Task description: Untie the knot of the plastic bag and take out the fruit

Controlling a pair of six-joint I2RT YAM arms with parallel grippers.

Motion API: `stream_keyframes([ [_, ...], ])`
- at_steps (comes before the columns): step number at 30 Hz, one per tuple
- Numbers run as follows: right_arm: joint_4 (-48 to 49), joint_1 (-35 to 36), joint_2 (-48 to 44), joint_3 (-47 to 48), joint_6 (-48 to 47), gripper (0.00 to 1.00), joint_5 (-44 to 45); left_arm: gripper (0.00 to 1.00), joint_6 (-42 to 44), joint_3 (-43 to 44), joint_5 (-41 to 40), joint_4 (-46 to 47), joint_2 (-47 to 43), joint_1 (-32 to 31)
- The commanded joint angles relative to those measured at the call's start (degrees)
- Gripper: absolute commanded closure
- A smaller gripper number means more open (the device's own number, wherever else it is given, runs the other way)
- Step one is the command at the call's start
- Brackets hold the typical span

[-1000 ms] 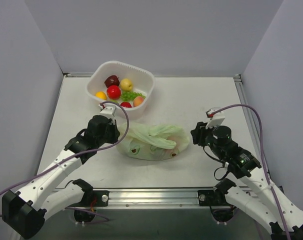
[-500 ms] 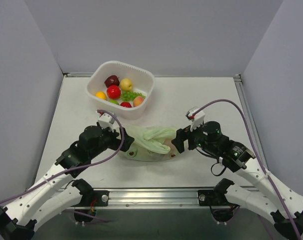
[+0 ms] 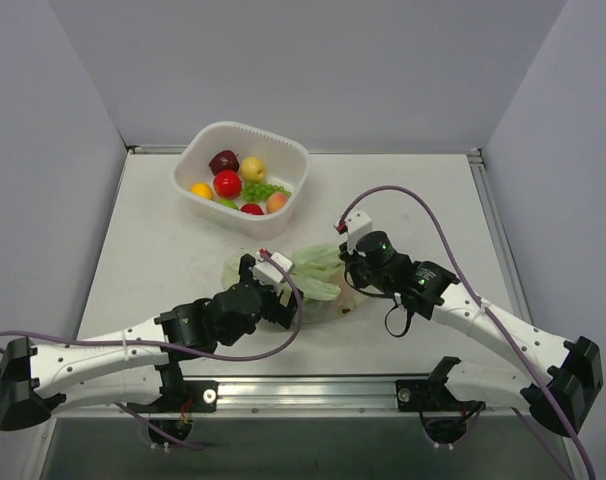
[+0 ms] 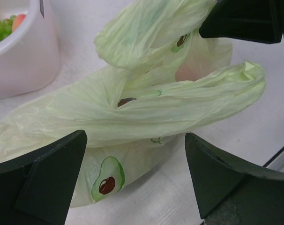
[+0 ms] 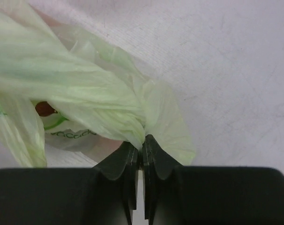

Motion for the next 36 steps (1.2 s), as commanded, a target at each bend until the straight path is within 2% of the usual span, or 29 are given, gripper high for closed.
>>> stream_keyframes([
  [1, 3.24, 0.31, -2.16, 2.38, 3.32, 0.96, 3.86, 0.03, 7.04, -0.21, -8.68, 10.19, 2.54, -2.63],
  [2, 3.24, 0.31, -2.42, 2.91, 4.98, 1.00, 3.86, 0.03, 8.10, -0.48, -9.12, 12.56, 3.42, -3.59],
  [7, 2.80, 0.22, -3.48, 4.49, 8.69, 1.00, 1.40, 0.03, 12.85, -2.06, -13.78, 21.27, 5.88, -4.75],
  [10, 2.45, 0.39, -3.48, 5.55, 9.74, 1.00, -0.01, 0.03, 13.47, -1.98, -13.18, 24.35, 7.29, -4.75],
  [16, 2.62, 0.39, -3.30, 6.52, 11.24, 1.00, -2.64, 0.03, 13.65, 0.66, -13.61, 25.24, 13.53, -4.66],
  [18, 2.71, 0.39, -3.74, 6.08, 11.41, 1.00, -2.65, 0.03, 12.34, 1.01, -17.90, 25.59, 14.85, -4.66],
  [21, 2.80, 0.39, -4.79, 5.12, 11.77, 1.00, -1.16, 0.16, 10.93, 1.37, -24.50, 25.86, 15.20, -4.04],
  [22, 2.80, 0.39, -5.14, 4.24, 11.77, 1.00, -0.46, 0.24, 10.05, 1.28, -25.29, 25.95, 14.94, -3.69],
  [23, 2.80, 0.31, -5.58, 3.71, 11.77, 1.00, 1.46, 0.45, 9.70, 1.10, -25.74, 25.95, 14.16, -2.39],
  [25, 2.71, -0.31, -7.07, 2.57, 11.77, 1.00, 3.58, 0.72, 9.26, 0.93, -25.65, 25.95, 12.75, -0.62],
  [26, 2.54, -0.83, -7.78, 1.26, 12.03, 1.00, 5.42, 0.96, 9.34, 0.67, -24.78, 25.86, 11.18, 0.34],
  [27, 2.36, -2.75, -9.26, 0.72, 12.47, 1.00, 5.79, 1.00, 9.34, 0.75, -22.25, 25.68, 10.29, 3.31],
  [29, 1.75, -5.83, -10.85, -1.12, 13.87, 1.00, 6.23, 1.00, 8.29, 1.19, -19.08, 23.14, 7.58, 6.58],
  [30, 1.48, -9.33, -12.95, -1.74, 15.27, 1.00, 6.49, 1.00, 7.42, 1.89, -17.49, 22.00, 6.60, 10.60],
  [33, 0.96, -14.17, -17.34, -3.67, 16.33, 1.00, 7.89, 1.00, 7.23, 3.21, -9.33, 18.22, 3.52, 16.50],
  [34, 0.78, -14.89, -18.23, -3.68, 16.25, 1.00, 7.90, 1.00, 6.97, 4.78, -7.22, 16.38, 3.08, 20.44],
  [36, 0.17, -15.78, -20.25, -3.42, 16.16, 1.00, 7.64, 1.00, 6.45, 6.11, -0.97, 14.88, 2.20, 23.72],
])
